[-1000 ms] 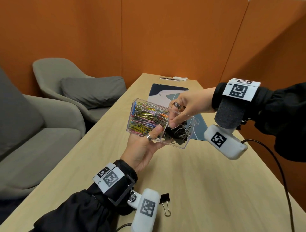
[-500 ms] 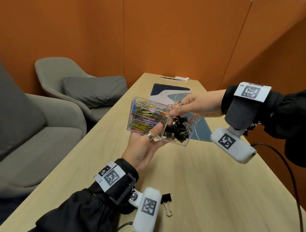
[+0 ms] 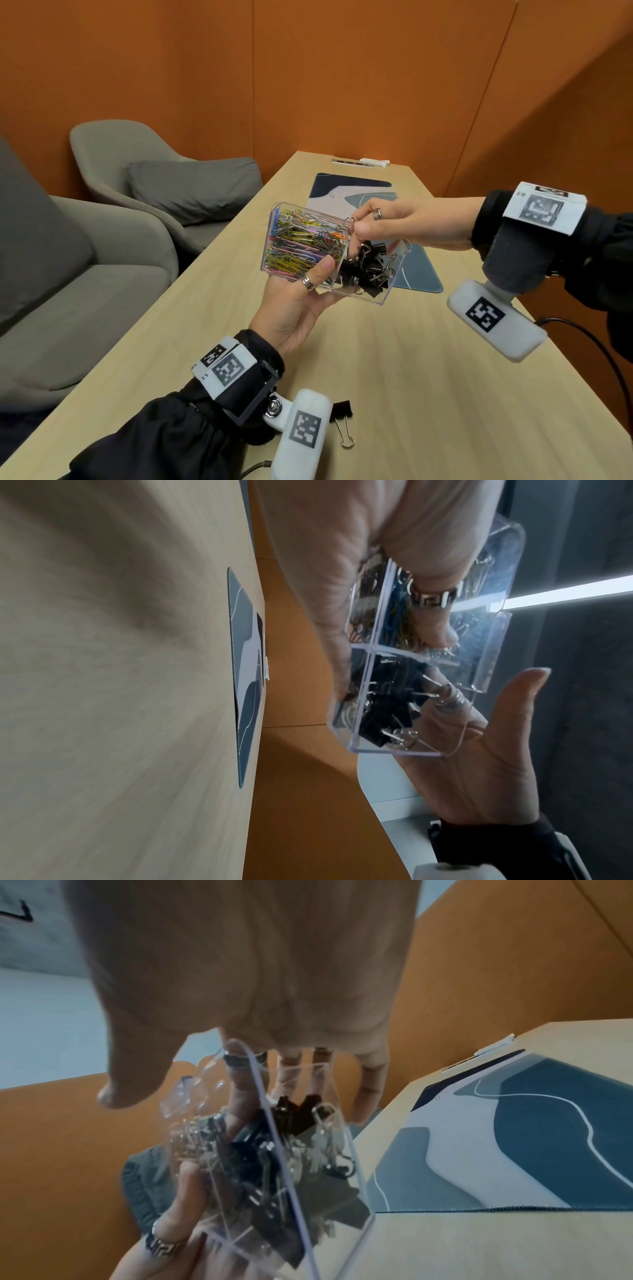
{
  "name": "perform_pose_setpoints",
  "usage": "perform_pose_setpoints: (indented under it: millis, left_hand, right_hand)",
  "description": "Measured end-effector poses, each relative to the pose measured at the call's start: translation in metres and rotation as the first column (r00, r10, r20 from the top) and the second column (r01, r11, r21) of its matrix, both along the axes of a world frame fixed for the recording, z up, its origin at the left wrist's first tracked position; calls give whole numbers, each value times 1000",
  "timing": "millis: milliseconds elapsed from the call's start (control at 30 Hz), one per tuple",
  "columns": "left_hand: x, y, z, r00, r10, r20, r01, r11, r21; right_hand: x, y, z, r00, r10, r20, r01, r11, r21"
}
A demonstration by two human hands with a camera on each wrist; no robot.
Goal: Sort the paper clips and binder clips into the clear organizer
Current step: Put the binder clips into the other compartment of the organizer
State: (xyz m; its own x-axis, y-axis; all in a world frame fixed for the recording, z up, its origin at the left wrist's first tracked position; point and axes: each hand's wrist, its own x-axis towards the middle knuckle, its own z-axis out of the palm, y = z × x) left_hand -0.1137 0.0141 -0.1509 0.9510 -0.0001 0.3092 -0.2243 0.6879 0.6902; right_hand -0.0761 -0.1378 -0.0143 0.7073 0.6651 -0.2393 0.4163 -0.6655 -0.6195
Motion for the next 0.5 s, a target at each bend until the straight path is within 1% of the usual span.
perform_pose_setpoints:
  millis: [167,233,433,500]
  left_hand:
    - [1,1,-1,1000,3,18,-3,1000,-9]
    - [1,1,-2,1000,1,26,0,1000,-14]
    - [1,1,0,1000,13,-22,-13,1000,-2]
    - [0,1,1,999,15,-30,-15,1000,13]
  right_hand:
    - [-7,5,1,991,72,114,-74,997,15]
    - [-7,7,2,987,70,145,-71,997,4]
    - [-2,14,3,956,70,286,-3,974,-228]
    - [-2,17,5,934,113,340,-6,954,-300]
